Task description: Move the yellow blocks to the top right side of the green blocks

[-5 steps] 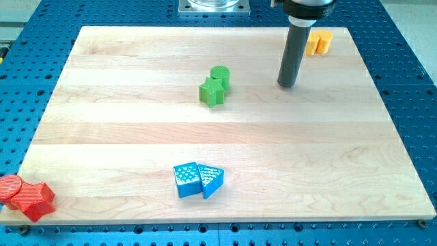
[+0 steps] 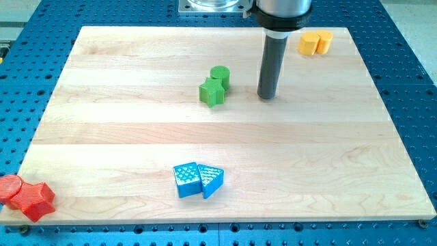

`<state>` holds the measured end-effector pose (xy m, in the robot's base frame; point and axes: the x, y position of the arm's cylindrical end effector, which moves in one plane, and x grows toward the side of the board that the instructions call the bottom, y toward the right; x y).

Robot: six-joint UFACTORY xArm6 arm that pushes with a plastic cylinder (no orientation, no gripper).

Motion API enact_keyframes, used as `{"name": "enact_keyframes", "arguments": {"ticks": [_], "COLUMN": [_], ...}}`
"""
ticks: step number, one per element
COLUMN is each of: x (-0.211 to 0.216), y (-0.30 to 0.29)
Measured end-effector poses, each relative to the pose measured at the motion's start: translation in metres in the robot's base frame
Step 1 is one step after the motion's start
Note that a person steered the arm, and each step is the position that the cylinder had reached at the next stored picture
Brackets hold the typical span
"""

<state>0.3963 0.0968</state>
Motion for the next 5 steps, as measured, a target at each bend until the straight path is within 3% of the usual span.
{"name": "enact_keyframes", "arguments": {"ticks": [2,5], "x": [0.028,0.036], "y": [0.003,0.004]}}
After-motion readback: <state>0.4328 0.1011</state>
